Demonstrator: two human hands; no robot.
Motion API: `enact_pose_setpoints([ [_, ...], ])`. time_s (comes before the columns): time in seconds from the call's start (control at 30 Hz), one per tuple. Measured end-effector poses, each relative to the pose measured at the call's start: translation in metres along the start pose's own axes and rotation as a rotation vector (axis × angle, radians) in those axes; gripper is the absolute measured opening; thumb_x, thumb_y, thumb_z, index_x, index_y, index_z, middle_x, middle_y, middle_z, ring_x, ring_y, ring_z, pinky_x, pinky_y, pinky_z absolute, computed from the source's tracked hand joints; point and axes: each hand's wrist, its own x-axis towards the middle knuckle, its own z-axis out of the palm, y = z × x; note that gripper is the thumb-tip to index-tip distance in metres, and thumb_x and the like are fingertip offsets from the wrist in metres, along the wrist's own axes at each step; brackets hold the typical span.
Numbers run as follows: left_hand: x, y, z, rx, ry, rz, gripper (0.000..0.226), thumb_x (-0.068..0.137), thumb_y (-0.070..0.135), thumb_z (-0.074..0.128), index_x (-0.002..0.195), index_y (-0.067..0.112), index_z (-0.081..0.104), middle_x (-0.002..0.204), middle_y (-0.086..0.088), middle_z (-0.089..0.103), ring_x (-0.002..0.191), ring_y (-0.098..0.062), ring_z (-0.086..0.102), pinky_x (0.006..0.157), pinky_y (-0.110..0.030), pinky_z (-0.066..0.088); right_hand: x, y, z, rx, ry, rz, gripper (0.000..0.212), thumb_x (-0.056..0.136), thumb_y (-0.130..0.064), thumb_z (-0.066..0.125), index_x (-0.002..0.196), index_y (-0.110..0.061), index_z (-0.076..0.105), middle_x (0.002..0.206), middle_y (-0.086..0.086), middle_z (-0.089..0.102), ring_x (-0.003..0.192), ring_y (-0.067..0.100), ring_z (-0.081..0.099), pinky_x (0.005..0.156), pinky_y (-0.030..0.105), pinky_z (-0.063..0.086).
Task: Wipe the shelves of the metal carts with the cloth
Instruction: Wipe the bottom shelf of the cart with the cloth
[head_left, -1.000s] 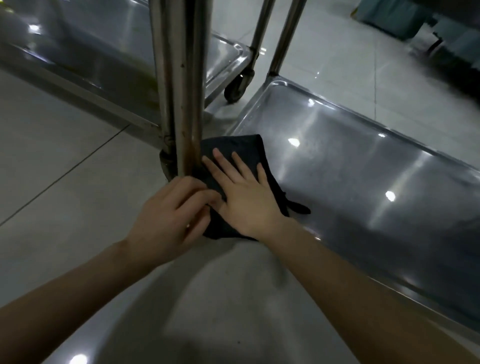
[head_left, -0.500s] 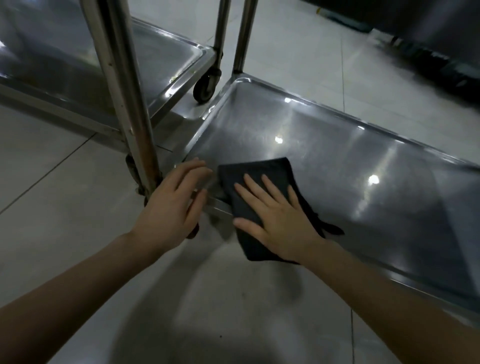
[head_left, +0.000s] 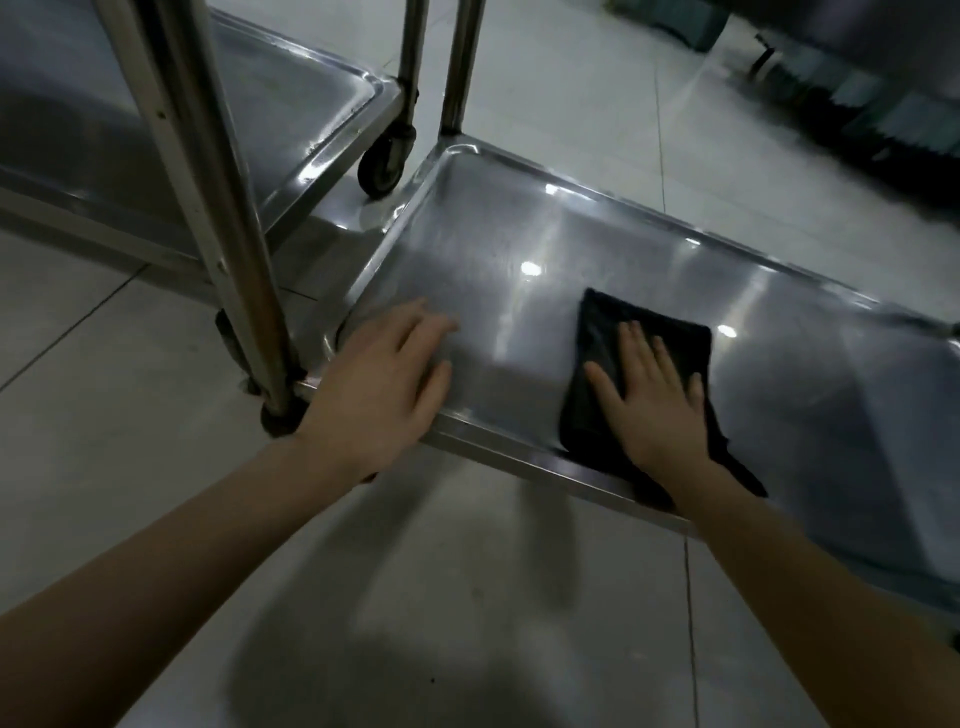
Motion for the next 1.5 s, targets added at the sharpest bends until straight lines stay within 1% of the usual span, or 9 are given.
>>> enact_pose_setpoints([
  [0.13,0.028,0.005,0.011,-0.095,-0.073,0.061,0.032,0.095,0.010,0.054,0.127,0.006,0.056,0.127,-0.014,0.056,0.129,-0.030,0.047,0.105,-0.042,0.038,0.011,-0.011,0.001,0.019,-0.072,0.235,0.069,0.097,-0.063,0.014,0.156,-0.030,-0.002,0.164,-0.009,-0.009,0.150,0.018,-0.009,0.115,0.064,-0.006],
  [0.37,0.031,-0.002,0.016,-0.155,0.035,-0.106,0.035,0.097,0.017,0.052,0.130,0.009,0.051,0.128,-0.013,0.052,0.118,-0.025,0.049,0.099,-0.030,0.034,0.037,-0.127,0.015,-0.014,-0.080,-0.303,0.063,0.100,-0.058,0.017,0.156,-0.035,0.005,0.164,-0.009,-0.002,0.151,0.020,-0.005,0.117,0.059,-0.006],
  [0.5,0.028,0.000,0.017,0.008,-0.098,-0.064,0.047,0.093,0.036,0.046,0.132,0.009,0.049,0.130,-0.016,0.051,0.123,-0.035,0.045,0.104,-0.044,0.037,0.010,-0.043,0.003,-0.026,-0.013,-0.288,0.060,0.100,-0.059,0.025,0.155,-0.038,0.013,0.164,-0.012,0.006,0.150,0.014,0.005,0.120,0.050,0.003],
  [0.67,0.029,0.004,0.016,0.189,-0.207,0.005,0.055,0.092,0.046,0.035,0.129,0.009,0.051,0.129,-0.017,0.053,0.126,-0.038,0.045,0.106,-0.048,0.036,-0.037,0.135,-0.030,-0.070,-0.094,0.063,0.060,0.100,-0.059,0.018,0.154,-0.040,0.001,0.163,-0.014,-0.007,0.150,0.011,-0.004,0.120,0.049,0.000],
  [0.77,0.038,0.015,0.020,0.296,-0.297,0.084,0.060,0.092,0.050,0.032,0.129,0.008,0.054,0.133,-0.014,0.054,0.127,-0.037,0.046,0.107,-0.050,0.037,-0.029,0.147,-0.024,-0.044,-0.060,0.143,0.060,0.100,-0.058,0.019,0.155,-0.037,0.006,0.163,-0.014,-0.005,0.150,0.016,-0.005,0.118,0.057,-0.002],
  [1.03,0.066,0.134,0.078,0.060,-0.179,-0.032,0.036,0.098,0.018,0.049,0.132,0.007,0.051,0.132,-0.018,0.052,0.119,-0.035,0.046,0.102,-0.041,0.035,-0.005,0.069,-0.006,-0.007,-0.065,-0.378,0.062,0.099,-0.061,0.017,0.155,-0.036,0.005,0.164,-0.012,0.002,0.150,0.018,-0.003,0.115,0.059,-0.010],
  [1.17,0.063,0.177,0.111,0.012,-0.242,0.007,0.040,0.098,0.021,0.050,0.136,0.010,0.050,0.143,-0.013,0.047,0.132,-0.032,0.039,0.112,-0.042,0.031,-0.013,0.161,-0.020,0.007,-0.031,-0.250,0.066,0.096,-0.064,0.013,0.155,-0.037,0.005,0.163,-0.015,0.001,0.150,0.012,0.000,0.119,0.057,0.001],
  [1.33,0.063,0.209,0.143,0.012,-0.300,0.077,0.043,0.097,0.031,0.050,0.138,0.016,0.049,0.148,-0.006,0.044,0.139,-0.027,0.033,0.116,-0.041,0.026,-0.046,0.320,-0.043,-0.008,-0.005,0.236,0.066,0.095,-0.066,0.014,0.154,-0.041,0.001,0.163,-0.017,-0.004,0.150,0.009,-0.004,0.119,0.053,-0.001],
  [1.5,0.054,0.215,0.157,0.073,-0.330,0.059,0.052,0.097,0.047,0.040,0.140,0.018,0.045,0.143,-0.007,0.047,0.135,-0.029,0.036,0.114,-0.044,0.030,-0.022,0.307,-0.043,0.035,-0.028,0.378,0.066,0.096,-0.064,0.011,0.155,-0.037,0.002,0.163,-0.016,-0.007,0.150,0.019,-0.009,0.114,0.062,-0.006],
])
